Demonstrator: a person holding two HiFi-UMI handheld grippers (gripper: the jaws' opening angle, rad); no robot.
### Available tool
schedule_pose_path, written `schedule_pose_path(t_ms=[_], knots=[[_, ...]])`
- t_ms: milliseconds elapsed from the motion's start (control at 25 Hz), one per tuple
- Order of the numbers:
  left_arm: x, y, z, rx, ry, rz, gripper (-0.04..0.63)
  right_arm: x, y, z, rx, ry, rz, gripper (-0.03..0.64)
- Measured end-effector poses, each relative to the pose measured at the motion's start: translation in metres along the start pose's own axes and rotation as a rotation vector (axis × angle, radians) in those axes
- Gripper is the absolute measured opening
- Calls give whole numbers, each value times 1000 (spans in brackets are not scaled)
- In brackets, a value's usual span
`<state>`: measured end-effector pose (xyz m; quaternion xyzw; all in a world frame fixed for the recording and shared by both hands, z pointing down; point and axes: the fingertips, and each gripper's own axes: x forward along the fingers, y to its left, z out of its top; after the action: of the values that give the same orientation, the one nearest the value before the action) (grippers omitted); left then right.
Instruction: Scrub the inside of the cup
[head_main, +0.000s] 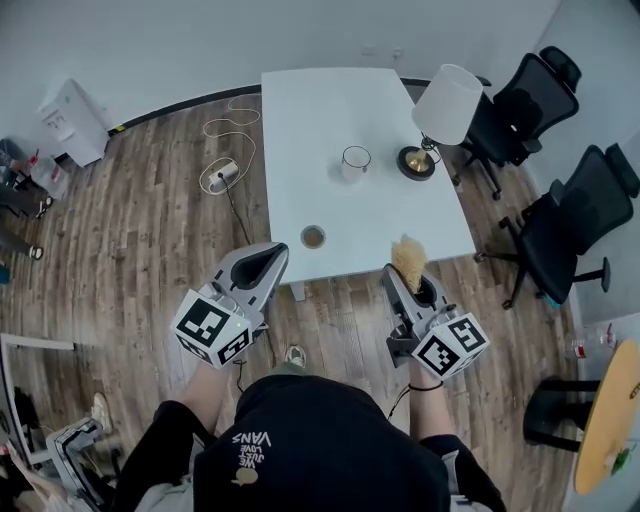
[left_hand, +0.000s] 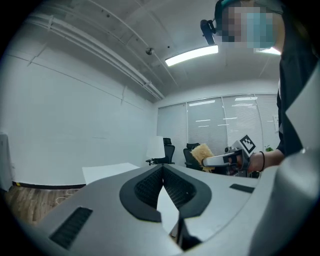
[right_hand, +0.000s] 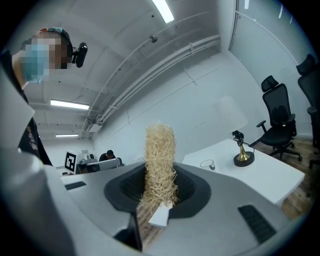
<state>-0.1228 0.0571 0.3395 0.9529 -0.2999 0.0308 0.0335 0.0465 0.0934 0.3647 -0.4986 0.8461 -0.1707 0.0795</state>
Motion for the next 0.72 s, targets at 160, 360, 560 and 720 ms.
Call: schedule_pose_path(t_ms=[160,360,560,720], knots=[[10,15,3,14,-7,-48,11,11,-2,0,-2,-15,-37,94],[26,27,-1,7,-3,-74,11,21,-9,-1,3,-9,-62,94],[54,36,-10,-9,17,-81,11,37,-35,4,9,1,-63,94],[83,55,-12,1,11,-57,11,62,-62,11,10,6,-38,94]])
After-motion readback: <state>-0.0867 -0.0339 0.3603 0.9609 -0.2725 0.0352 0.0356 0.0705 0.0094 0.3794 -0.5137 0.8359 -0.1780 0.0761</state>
